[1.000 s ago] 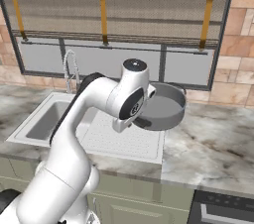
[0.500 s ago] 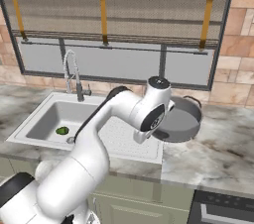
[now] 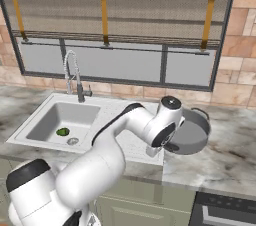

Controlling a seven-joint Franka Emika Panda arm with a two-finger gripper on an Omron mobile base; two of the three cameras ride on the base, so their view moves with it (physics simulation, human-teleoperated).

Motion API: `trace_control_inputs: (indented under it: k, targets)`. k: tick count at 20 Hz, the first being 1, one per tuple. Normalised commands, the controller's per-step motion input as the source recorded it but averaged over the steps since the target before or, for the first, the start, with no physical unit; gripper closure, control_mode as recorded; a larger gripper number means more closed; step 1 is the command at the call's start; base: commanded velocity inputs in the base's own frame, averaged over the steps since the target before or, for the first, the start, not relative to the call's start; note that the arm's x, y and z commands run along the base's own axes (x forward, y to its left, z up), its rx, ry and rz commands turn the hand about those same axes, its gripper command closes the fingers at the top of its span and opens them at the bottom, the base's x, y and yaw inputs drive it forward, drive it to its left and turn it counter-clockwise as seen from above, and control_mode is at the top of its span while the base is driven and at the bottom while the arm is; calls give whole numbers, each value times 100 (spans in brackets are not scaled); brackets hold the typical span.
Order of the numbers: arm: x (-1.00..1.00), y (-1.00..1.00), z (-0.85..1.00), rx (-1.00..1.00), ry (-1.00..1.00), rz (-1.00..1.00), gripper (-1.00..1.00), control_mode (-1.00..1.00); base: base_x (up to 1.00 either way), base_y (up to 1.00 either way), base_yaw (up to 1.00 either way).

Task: Dump the avocado from the pot into the sink. Then turn on the water and wash the avocado. Then turn off the water and put the avocado back in the pot.

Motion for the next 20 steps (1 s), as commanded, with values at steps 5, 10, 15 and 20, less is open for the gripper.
trace_control_inputs:
  k: [5, 10, 15, 20]
  targets:
    - [19, -23, -34, 0, 1, 0, 100, -100, 0, 0, 0]
    - [5, -21, -23, 0, 3, -1, 100, -100, 0, 0, 0]
    - [1, -11, -17, 0, 7, -1, 100, -100, 0, 0, 0]
    - [0, -1, -15, 0, 9, -1, 100, -100, 0, 0, 0]
